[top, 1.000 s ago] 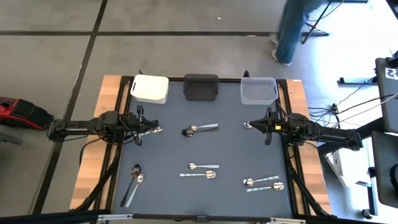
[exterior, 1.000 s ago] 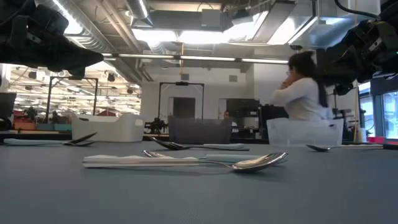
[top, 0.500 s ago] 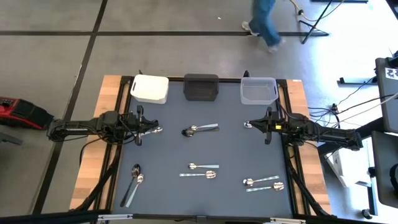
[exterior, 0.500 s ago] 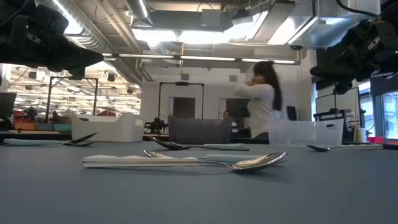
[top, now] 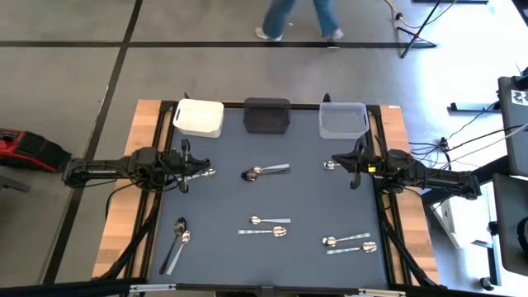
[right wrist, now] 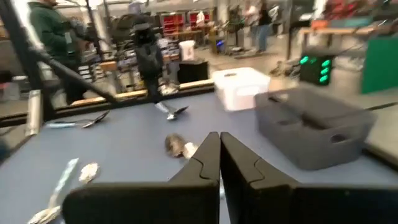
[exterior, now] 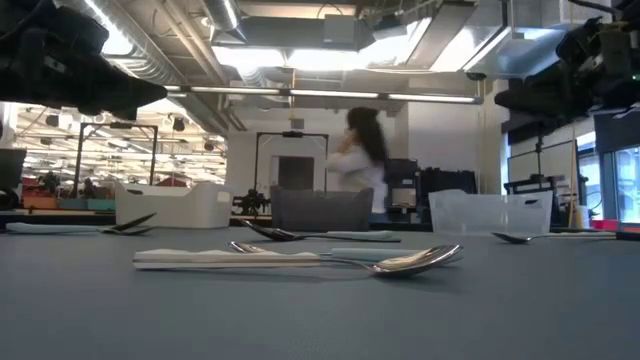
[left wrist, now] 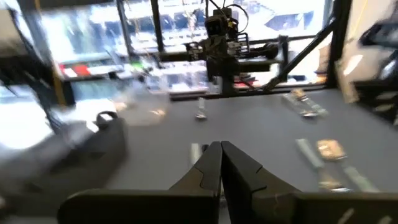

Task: Sort silverware by color (type)
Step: Put the top right white and blue patterned spoon into the transparent bin

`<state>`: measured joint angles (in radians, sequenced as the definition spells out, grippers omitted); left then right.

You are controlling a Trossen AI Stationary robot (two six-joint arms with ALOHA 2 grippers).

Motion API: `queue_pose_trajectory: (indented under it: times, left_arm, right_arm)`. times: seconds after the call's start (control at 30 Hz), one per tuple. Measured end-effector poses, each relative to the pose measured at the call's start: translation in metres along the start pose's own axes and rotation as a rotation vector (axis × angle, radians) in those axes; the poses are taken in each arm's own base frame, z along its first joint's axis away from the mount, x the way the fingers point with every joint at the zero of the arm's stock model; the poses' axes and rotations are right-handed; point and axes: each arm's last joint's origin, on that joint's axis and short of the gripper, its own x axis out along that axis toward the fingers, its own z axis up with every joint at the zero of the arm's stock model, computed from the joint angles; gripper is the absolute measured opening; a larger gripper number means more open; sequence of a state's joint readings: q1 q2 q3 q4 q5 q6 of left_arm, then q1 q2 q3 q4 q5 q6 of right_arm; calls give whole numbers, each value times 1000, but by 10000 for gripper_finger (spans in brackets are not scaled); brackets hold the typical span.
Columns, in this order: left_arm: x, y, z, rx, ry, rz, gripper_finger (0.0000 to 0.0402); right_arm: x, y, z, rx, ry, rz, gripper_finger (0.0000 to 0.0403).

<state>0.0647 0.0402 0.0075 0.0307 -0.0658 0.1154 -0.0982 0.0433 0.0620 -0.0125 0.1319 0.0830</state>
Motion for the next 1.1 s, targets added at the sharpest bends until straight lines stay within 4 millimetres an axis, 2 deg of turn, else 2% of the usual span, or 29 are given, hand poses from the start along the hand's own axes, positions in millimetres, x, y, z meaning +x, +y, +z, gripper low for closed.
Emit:
queue_pose_trajectory:
  times: [0.17, 0.27, 0.37, 0.6, 0.7, 0.8, 1.0, 1.1]
  left_arm:
    - [-2, 3, 18, 131, -177, 67, 4]
    - [-6, 5, 33, 175, -334, 103, 4]
    - [-8, 6, 39, 161, -399, 113, 4]
    - [-12, 7, 46, 289, -477, 166, 4]
    - [-14, 7, 50, 291, -517, 179, 4]
    - [-15, 8, 52, 332, -539, 200, 4]
    - [-16, 8, 53, 380, -544, 214, 4]
    - [-16, 8, 53, 380, -547, 213, 4]
  right_arm:
    - [0, -6, 9, -54, -85, -224, 3]
    - [1, -7, 13, -84, -58, -287, 3]
    - [5, -7, 18, -96, 5, -306, 3]
    - [26, -10, 30, -130, 246, -397, 3]
    - [36, -17, 33, -131, 418, -467, 3]
    - [44, -25, 33, -47, 574, -494, 3]
    - [63, -36, 31, 107, 854, -401, 3]
    - [70, -43, 27, 150, 979, -441, 3]
